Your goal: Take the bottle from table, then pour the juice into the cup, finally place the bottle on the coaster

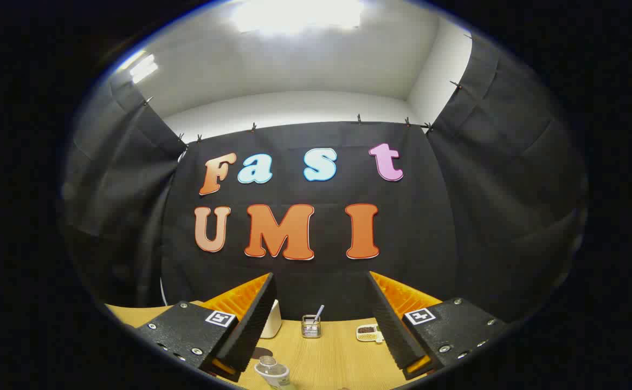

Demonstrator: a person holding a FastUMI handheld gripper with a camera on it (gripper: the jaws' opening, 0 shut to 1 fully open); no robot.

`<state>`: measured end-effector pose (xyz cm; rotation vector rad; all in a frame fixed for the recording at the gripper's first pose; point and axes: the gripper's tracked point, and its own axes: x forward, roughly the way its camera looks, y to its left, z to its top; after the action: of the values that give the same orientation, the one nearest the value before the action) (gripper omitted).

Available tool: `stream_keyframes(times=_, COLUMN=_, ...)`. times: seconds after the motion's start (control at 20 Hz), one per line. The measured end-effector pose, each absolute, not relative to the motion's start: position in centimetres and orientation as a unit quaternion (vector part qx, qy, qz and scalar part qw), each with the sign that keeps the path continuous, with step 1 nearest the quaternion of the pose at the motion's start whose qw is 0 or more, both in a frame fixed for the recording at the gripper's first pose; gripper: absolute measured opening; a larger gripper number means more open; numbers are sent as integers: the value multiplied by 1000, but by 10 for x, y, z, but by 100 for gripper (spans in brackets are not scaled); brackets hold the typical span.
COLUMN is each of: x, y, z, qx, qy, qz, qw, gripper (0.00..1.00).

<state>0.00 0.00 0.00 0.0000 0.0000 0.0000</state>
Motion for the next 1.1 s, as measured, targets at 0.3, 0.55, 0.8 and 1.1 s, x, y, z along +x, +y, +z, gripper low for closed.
stream_keyframes(times=0.3, x=-4, y=12, z=4, qx=-11, qy=-4, qz=12, qw=1000, gripper=97)
stream_keyframes(times=0.55, x=-4, y=14, z=3, qx=-9, qy=3, qz=13, qw=1000, gripper=98)
stream_keyframes(times=0.8, x=-3, y=24, z=-5, qx=-3, qy=11, qz=28, qw=1000, gripper=98)
stream_keyframes(times=1.1, x=-4, y=37, z=-31, qx=4, qy=26, qz=47, qw=999, gripper=98)
